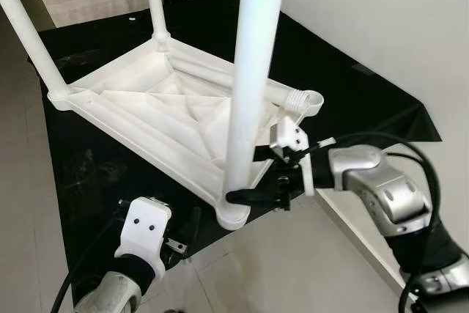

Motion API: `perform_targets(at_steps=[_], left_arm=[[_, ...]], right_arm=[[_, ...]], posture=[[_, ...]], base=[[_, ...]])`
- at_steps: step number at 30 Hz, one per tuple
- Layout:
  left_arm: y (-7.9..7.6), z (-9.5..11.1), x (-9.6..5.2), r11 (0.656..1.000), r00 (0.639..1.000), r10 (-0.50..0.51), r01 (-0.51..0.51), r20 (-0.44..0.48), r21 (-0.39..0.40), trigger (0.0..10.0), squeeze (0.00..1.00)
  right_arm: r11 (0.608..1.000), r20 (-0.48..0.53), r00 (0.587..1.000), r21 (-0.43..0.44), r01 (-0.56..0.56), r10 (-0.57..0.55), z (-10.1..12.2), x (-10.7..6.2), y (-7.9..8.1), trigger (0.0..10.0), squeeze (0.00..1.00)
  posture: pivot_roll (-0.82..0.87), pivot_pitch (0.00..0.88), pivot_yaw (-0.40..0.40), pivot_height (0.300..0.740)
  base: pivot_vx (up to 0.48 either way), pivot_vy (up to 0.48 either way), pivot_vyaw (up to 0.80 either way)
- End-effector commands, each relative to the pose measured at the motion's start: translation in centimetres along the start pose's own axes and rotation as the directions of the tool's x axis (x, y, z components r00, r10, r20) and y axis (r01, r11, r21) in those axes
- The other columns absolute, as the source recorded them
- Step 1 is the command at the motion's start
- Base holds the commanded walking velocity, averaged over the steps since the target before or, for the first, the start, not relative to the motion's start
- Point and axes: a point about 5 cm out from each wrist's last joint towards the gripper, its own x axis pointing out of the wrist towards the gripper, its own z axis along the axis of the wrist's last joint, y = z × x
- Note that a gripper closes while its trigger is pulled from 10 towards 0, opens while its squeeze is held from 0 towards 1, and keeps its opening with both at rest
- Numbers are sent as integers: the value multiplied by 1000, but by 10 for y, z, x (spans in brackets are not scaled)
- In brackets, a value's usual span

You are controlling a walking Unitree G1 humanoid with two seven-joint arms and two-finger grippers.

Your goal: Building children table

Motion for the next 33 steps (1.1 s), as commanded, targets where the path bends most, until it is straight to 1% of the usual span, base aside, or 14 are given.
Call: perform_targets(at_steps=[1, 4, 7, 8, 10, 11, 12, 13, 15, 21, 23, 27, 29, 33], left_arm=[[5, -5, -2, 999, 999, 39, -39, -24, 1, 10000, 0], [7, -7, -4, 998, 998, 60, -61, -32, -6, 10000, 0], [10, -10, -8, 995, 995, 88, -90, -46, -34, 10000, 0], [12, -11, -10, 991, 993, 106, -109, -46, -79, 10000, 0], [12, -12, -12, 986, 992, 118, -122, -45, -110, 10000, 0], [16, -19, -15, 974, 987, 144, -154, -68, -167, 10000, 0], [16, -19, -15, 974, 987, 144, -154, -68, -167, 10000, 0], [20, -22, -18, 961, 984, 162, -175, -77, -215, 10000, 0], [24, -26, -22, 948, 981, 177, -193, -85, -252, 10000, 0], [20, -22, -21, 957, 989, 133, -144, -62, -252, 10000, 0], [15, -19, -22, 962, 995, 94, -102, -42, -253, 10000, 0], [12, -17, -22, 964, 997, 68, -74, -31, -255, 10000, 0], [8, -14, -23, 965, 999, 30, -34, -20, -258, 10000, 0], [8, -14, -26, 970, 999, 24, -30, -28, -241, 10000, 0]], right_arm=[[993, -6, 994, -44, 112, -113, 5, -13, -17, 10000, 0], [983, 8, 984, -57, 176, -176, 6, -13, -25, 10000, 0], [977, 61, 975, -13, 215, -214, 7, -8, -27, 10000, 0], [973, 81, 970, 22, 230, -231, 4, -5, -28, 10000, 0], [970, 90, 966, 45, 238, -241, 2, -3, -28, 10000, 0], [971, 100, 967, 62, 229, -234, -2, -1, -23, 10000, 0], [971, 100, 967, 62, 229, -234, -2, -1, -23, 10000, 0], [973, 110, 968, 79, 219, -227, -7, 0, -19, 10000, 0], [974, 122, 968, 96, 207, -218, -12, 0, -14, 10000, 0], [968, 120, 964, 105, 227, -239, -18, -9, -18, 10000, 0], [967, 118, 962, 84, 239, -248, -16, -16, -22, 10000, 0], [968, 117, 961, 74, 241, -248, -15, -19, -24, 10000, 0], [976, 120, 969, 52, 213, -218, -13, -19, -22, 10000, 0], [988, 108, 982, 25, 153, -155, -13, -18, -19, 10000, 0]], posture=[[13, 160, -59, 740], [14, 158, -59, 740], [17, 156, -60, 740], [17, 156, -60, 740], [21, 152, -54, 740], [21, 149, -48, 740], [21, 149, -48, 740], [19, 146, -43, 740], [19, 141, -38, 740], [13, 131, -31, 740], [18, 125, -26, 740], [20, 122, -24, 740], [43, 121, -24, 740], [52, 127, -23, 740]], base=[[0, 0, 0], [0, 0, 0], [0, 0, 0], [0, 0, 0], [0, 0, 0], [0, 0, 0], [0, 0, 0], [0, 0, 0], [0, 0, 0], [0, 0, 0], [0, 0, 800], [0, 0, 800], [0, 0, 800], [0, 0, 800]])
